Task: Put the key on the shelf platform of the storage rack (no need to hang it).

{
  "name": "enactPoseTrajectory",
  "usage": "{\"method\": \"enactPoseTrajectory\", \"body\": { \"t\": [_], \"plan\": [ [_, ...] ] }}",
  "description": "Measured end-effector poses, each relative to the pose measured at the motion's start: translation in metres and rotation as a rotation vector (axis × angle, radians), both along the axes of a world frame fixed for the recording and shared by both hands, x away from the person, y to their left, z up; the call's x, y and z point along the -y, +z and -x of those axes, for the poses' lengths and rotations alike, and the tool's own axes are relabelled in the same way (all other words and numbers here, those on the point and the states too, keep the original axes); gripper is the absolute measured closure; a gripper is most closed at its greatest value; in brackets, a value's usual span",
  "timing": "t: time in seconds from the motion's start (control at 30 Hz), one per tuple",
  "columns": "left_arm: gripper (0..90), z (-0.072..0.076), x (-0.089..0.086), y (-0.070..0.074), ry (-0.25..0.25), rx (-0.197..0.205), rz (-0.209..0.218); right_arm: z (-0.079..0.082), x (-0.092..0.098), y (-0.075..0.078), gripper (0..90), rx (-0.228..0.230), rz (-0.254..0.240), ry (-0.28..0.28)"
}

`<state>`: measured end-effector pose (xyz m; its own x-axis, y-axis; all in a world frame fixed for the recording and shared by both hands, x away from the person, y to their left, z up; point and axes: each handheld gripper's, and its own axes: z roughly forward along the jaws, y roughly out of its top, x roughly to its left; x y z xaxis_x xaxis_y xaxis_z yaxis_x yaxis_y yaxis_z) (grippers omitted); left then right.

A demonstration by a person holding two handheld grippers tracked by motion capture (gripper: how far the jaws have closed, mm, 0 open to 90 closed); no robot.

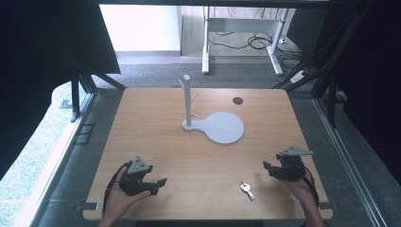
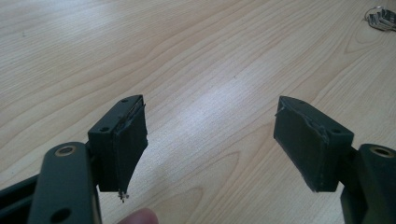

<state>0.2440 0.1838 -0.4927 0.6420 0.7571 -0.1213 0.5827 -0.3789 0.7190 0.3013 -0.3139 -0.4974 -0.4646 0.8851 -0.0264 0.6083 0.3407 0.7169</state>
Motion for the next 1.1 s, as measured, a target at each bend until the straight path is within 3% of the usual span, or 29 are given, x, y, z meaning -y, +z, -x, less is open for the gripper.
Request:
{"method": "enactPoseTrajectory", "body": {
  "t": [0.13,0.53,0.67,0.77,1.1],
  "plan": [
    [26.0,0.001,0.0,0.002,-0.002,0.009,0.001,0.0,0.0,0.008,38.4,-0.023,0.037,0.017],
    [26.0,0.001,0.002,0.002,-0.005,0.001,-0.003,-0.004,-0.005,0.032,44.9,-0.133,0.066,0.092],
    [26.0,0.001,0.001,0.002,-0.01,0.001,-0.002,-0.006,-0.013,0.036,45.6,-0.152,0.064,0.13],
    [26.0,0.0,-0.001,0.001,-0.001,0.0,0.003,-0.007,-0.016,0.038,46.4,-0.184,0.023,0.172],
    [26.0,0.0,0.001,0.001,0.005,0.002,0.01,-0.008,-0.03,0.048,50.2,-0.21,0.071,0.207]
  ]
}}
